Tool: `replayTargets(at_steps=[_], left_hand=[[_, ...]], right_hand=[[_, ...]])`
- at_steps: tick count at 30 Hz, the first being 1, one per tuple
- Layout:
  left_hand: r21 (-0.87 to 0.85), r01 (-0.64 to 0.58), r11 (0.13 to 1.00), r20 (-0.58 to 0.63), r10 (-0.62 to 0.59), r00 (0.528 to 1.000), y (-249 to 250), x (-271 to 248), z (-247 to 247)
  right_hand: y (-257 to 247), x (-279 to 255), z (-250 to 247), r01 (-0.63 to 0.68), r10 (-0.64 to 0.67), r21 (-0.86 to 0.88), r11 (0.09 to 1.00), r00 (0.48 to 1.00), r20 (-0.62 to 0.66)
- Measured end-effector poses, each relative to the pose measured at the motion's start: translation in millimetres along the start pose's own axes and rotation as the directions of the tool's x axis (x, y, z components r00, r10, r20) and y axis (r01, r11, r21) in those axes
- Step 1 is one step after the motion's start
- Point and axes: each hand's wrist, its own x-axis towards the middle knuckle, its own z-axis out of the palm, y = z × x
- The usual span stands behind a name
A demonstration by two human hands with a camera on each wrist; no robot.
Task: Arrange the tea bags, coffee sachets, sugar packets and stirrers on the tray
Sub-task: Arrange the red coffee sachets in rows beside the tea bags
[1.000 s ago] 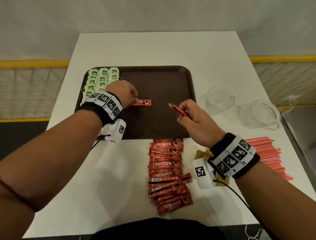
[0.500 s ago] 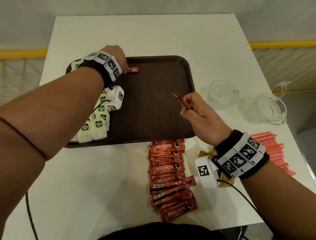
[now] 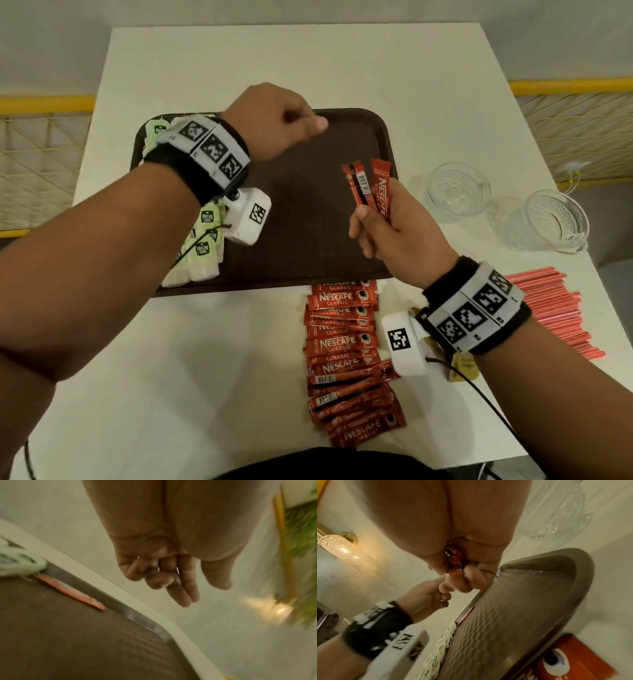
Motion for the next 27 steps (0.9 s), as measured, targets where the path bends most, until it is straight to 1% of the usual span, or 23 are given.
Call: replayTargets(at_steps=[2,3,4,6,8,9,12,13,14,17,19,23,24,25,27], left_hand=[[-0.202,-0.078,0.976,0.137,0.107,0.985,22.8,-29.4,2.9],[-0.262,-0.114,0.958,0.186,0.166,0.968,29.7,-41.1,5.3],[-0.289,-0.148,0.946,0.207,0.213,0.955,33.6,-49.5,7.6],[-0.265,-0.197,0.944,0.171,0.247,0.954,36.3,-58.5,10.6],[-0.254,-0.189,0.949,0.135,0.228,0.964,34.3,-62.3,11.3],[-0.264,-0.164,0.951,0.148,0.208,0.967,32.6,-64.1,11.2],[-0.264,-0.092,0.96,0.257,0.162,0.953,28.8,-68.5,9.9],[-0.249,-0.091,0.964,0.252,0.155,0.955,26.7,-71.6,11.5],[-0.208,-0.1,0.973,0.203,0.143,0.969,28.0,-83.0,8.1],[-0.139,-0.079,0.987,0.151,0.1,0.984,21.7,-83.9,10.4],[-0.101,-0.073,0.992,0.169,0.09,0.982,23.5,-86.0,13.0],[-0.042,-0.133,0.99,0.175,0.138,0.975,31.6,-84.9,18.8],[-0.016,-0.119,0.993,0.168,0.12,0.978,28.4,-80.5,19.5],[0.013,-0.08,0.997,0.152,0.077,0.985,21.9,-73.6,18.7],[0.116,0.033,0.993,0.103,-0.045,0.994,2.4,-55.4,13.7]], right_hand=[[0.8,2.8,0.3,0.022,-0.024,-0.088,0.996,0.999,-0.022],[0.4,3.6,0.5,0.031,-0.034,-0.11,0.993,0.999,-0.02],[-0.2,4.2,1.0,0.04,-0.042,-0.123,0.992,0.999,-0.012],[-1.1,5.3,1.9,0.048,-0.051,-0.146,0.988,0.999,-0.012],[-1.6,4.8,2.7,0.043,-0.048,-0.148,0.988,0.998,-0.034],[-1.4,4.7,3.5,0.046,-0.051,-0.132,0.99,0.998,-0.041],[-1.8,7.3,4.7,0.08,-0.085,-0.092,0.993,0.995,-0.052],[-2.4,5.9,5.2,0.086,-0.089,-0.072,0.994,0.995,-0.051],[-8.2,2.5,4.3,0.119,-0.121,-0.07,0.99,0.992,-0.026],[-6.1,4.8,2.6,0.114,-0.117,-0.054,0.992,0.992,-0.048],[-6.3,4.1,4.5,0.129,-0.132,-0.051,0.99,0.99,-0.051],[-7.6,4.7,10.0,0.158,-0.162,-0.061,0.985,0.985,-0.053],[-7.1,5.0,10.5,0.153,-0.156,-0.051,0.987,0.986,-0.062],[-6.4,5.4,10.0,0.139,-0.142,-0.04,0.989,0.987,-0.077],[-5.2,5.3,7.7,0.101,-0.103,-0.024,0.995,0.99,-0.095]])
